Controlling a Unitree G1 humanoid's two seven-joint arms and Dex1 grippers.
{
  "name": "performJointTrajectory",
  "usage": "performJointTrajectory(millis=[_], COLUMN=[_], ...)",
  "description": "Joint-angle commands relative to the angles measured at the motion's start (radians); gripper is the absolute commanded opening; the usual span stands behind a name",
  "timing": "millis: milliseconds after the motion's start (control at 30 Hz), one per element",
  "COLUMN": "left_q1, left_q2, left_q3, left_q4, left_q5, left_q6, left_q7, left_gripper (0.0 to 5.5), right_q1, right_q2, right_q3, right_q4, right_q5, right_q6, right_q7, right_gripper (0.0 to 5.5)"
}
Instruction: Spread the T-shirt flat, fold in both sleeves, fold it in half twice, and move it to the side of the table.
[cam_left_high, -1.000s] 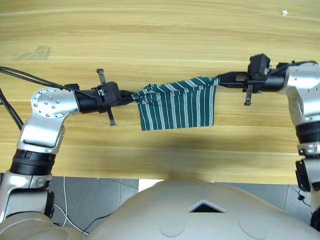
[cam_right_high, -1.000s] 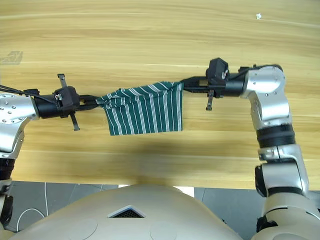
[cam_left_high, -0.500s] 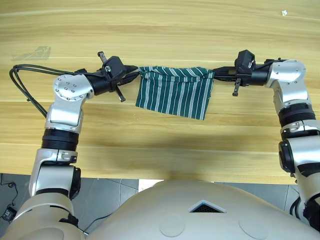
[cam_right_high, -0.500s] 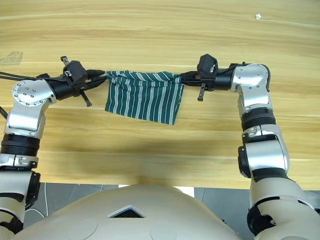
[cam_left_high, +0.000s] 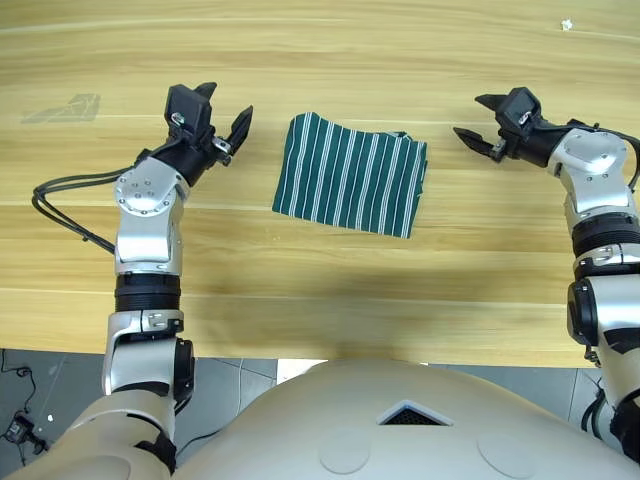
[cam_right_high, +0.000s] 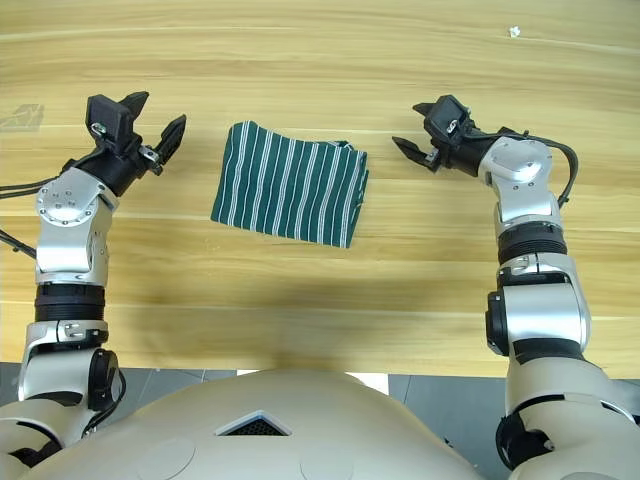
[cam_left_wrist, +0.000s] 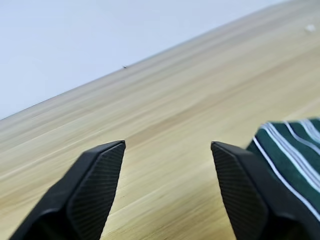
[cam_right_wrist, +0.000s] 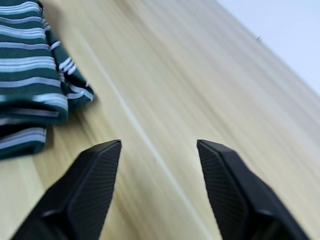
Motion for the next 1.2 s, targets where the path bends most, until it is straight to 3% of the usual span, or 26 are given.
performJointTrajectory(millis=[33,200,300,400,600,933,1200], left_q1=[0.024,0.042,0.062,0.083,0.078,0.11,0.17], left_q2=[-0.066,-0.166,-0.234,-0.261,-0.269,-0.277,-0.287], left_q3=[0.081,0.113,0.108,0.06,0.055,0.068,0.073], left_q4=[-0.081,-0.177,-0.27,-0.338,-0.319,-0.349,-0.408], left_q5=[-0.016,-0.008,-0.047,-0.018,-0.031,-0.021,-0.01], left_q6=[-0.032,-0.067,-0.013,-0.004,0.009,0.005,0.011], left_q7=[0.134,0.274,0.323,0.332,0.326,0.352,0.38], left_gripper=[3.52,3.52,3.52,3.52,3.52,3.52,3.52], right_q1=[0.026,0.001,-0.095,-0.208,-0.296,-0.186,-0.052], right_q2=[0.123,0.222,0.283,0.34,0.408,0.19,-0.064], right_q3=[-0.021,0.065,0.18,0.29,0.346,0.357,0.204], right_q4=[-0.138,-0.057,0.118,0.283,0.452,0.481,0.446], right_q5=[0.108,-0.012,-0.214,-0.397,-0.517,-0.548,-0.428], right_q6=[-0.118,-0.28,-0.319,-0.264,-0.075,-0.033,-0.139], right_q7=[0.043,-0.005,-0.156,-0.347,-0.553,-0.557,-0.694], right_gripper=[3.41,3.41,3.41,3.41,3.41,3.41,3.41])
